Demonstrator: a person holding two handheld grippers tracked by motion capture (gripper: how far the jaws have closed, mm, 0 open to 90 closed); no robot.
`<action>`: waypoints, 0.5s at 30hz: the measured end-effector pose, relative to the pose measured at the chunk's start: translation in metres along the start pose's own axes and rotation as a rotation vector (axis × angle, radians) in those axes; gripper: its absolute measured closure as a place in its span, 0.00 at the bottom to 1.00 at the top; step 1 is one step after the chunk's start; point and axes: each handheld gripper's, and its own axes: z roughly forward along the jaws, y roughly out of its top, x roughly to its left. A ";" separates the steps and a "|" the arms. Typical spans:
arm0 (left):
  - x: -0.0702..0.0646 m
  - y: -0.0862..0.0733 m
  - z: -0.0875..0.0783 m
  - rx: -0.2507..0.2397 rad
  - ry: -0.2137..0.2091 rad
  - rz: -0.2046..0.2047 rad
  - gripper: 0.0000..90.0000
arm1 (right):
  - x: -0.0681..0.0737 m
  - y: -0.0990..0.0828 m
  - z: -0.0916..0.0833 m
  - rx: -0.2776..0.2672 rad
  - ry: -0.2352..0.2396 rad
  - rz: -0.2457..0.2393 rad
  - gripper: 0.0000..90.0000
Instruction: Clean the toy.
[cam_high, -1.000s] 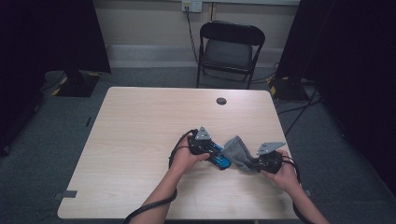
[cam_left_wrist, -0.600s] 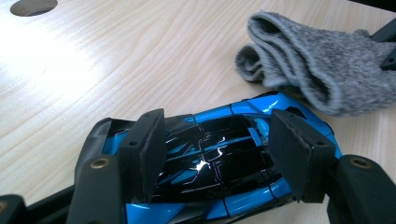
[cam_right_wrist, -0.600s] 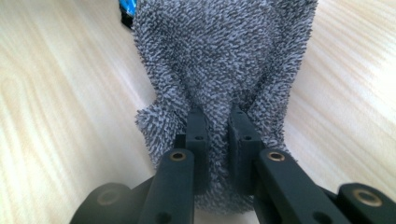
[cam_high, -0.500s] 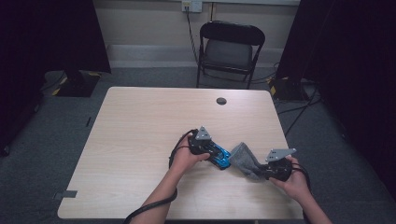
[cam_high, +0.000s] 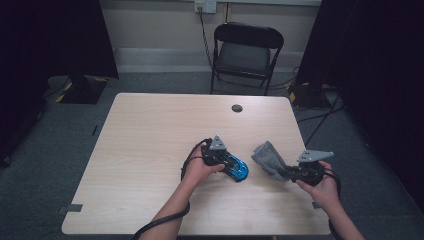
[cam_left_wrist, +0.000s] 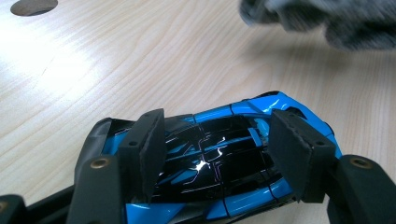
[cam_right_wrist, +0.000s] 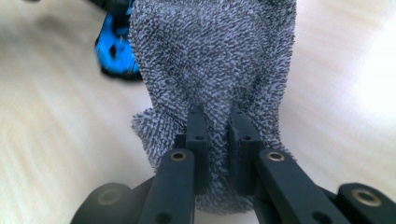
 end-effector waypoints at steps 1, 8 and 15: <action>0.000 0.000 0.000 0.001 0.000 0.000 0.41 | -0.001 0.004 0.003 0.002 -0.004 -0.002 0.90; 0.000 0.000 0.000 0.002 0.001 -0.002 0.41 | -0.004 0.033 0.030 0.008 -0.049 -0.017 0.90; 0.000 0.000 0.000 0.001 0.000 -0.002 0.41 | -0.004 0.058 0.065 0.046 -0.057 -0.041 0.90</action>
